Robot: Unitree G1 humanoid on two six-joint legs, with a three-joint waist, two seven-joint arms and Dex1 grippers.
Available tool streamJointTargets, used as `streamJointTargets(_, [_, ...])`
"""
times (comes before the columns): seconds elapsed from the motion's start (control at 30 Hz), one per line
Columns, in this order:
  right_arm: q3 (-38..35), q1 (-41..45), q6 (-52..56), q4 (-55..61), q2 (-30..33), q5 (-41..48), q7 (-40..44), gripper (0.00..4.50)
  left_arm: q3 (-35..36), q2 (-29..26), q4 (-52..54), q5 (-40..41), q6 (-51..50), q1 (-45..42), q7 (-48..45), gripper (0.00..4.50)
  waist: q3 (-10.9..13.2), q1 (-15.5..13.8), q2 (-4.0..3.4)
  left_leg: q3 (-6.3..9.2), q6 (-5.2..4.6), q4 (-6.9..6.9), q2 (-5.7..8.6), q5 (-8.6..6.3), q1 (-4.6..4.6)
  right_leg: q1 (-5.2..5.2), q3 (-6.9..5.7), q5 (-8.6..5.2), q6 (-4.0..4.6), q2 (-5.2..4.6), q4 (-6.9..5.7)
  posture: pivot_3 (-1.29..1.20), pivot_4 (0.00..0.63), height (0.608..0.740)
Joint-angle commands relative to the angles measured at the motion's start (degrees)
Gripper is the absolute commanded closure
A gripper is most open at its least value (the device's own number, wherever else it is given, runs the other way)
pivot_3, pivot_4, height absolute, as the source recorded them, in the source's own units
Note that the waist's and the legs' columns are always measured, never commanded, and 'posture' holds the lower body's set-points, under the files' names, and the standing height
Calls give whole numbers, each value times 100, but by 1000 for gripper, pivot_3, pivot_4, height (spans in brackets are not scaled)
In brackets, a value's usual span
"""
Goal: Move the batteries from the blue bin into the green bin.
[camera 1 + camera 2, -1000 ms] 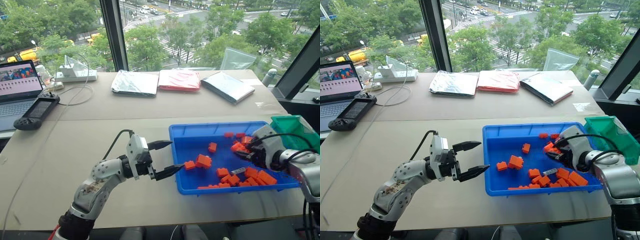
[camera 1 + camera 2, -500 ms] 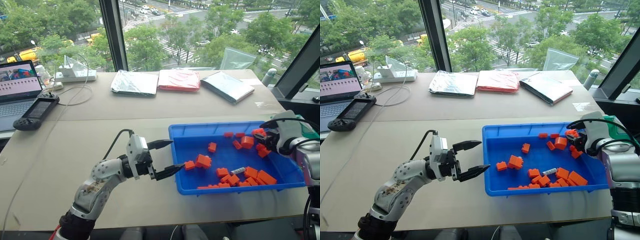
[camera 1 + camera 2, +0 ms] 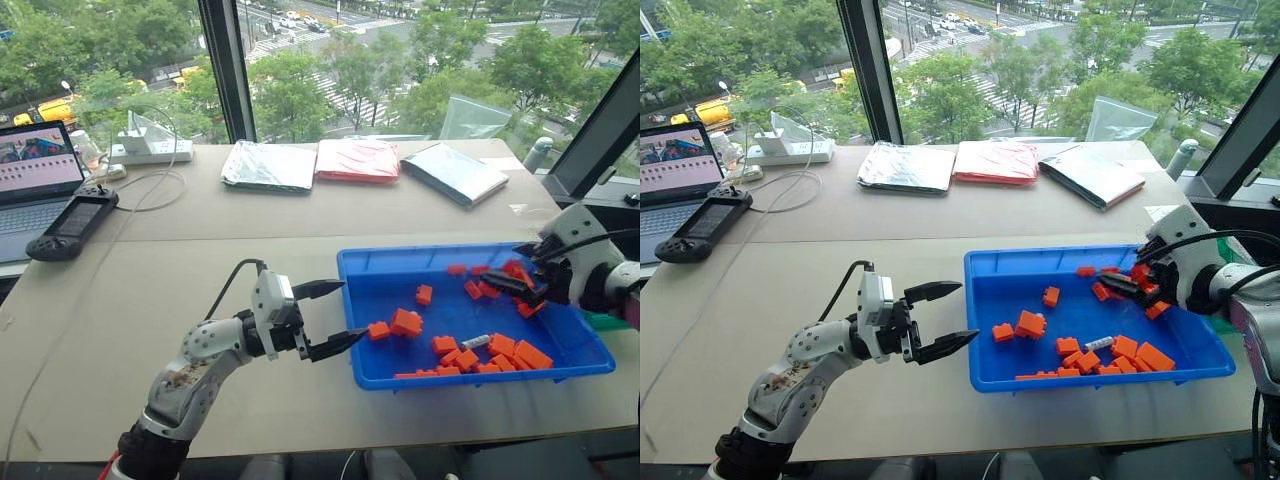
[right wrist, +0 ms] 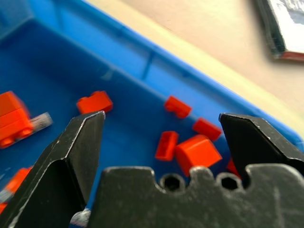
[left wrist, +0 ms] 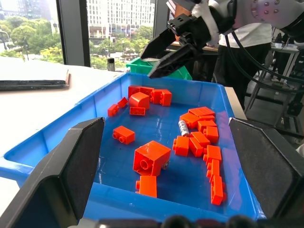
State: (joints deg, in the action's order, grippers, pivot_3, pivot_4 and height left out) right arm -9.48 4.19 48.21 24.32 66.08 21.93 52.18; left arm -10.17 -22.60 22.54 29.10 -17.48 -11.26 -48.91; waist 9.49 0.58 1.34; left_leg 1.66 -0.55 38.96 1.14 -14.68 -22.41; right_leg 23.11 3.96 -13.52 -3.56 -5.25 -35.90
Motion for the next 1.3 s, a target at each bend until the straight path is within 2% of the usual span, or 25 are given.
streamJointTargets(0.03, [322,8,-602,-27,246,-499,76,26,6,7,135,-26,95,-8,-5,0,0,10,0,-2,0,0,0,0,0,0,1,0,0,0,0,0,150,740])
streamJointTargets(0.3, [1174,467,-1564,-671,331,-1298,367,26,-3,4,141,-21,87,-8,-16,0,0,21,0,-3,1,0,-2,0,4,1,2,1,1,3,-1,0,150,740])
streamJointTargets(0.73, [1742,936,-2493,-1488,350,-2116,833,26,-7,20,196,-16,63,2,65,0,0,12,0,0,1,-1,-1,0,3,2,1,0,1,0,0,0,150,740])
streamJointTargets(0.9, [1962,1159,-2594,-1636,107,-2304,936,26,-23,28,208,-13,49,-1,85,0,0,13,0,0,1,0,-2,0,5,1,1,1,1,1,-1,0,150,740])
streamJointTargets(1.0, [2061,1241,-2627,-1729,-22,-2368,1028,703,-23,37,192,-13,40,-23,95,0,0,16,0,1,1,-1,-2,0,7,1,1,1,2,2,-2,0,150,740])
streamJointTargets(1.3, [2060,1333,-2442,-1925,-254,-2299,1324,3811,-32,48,184,-14,27,-46,113,0,0,12,0,2,1,0,-1,0,8,-2,2,1,2,-1,-3,0,150,740])
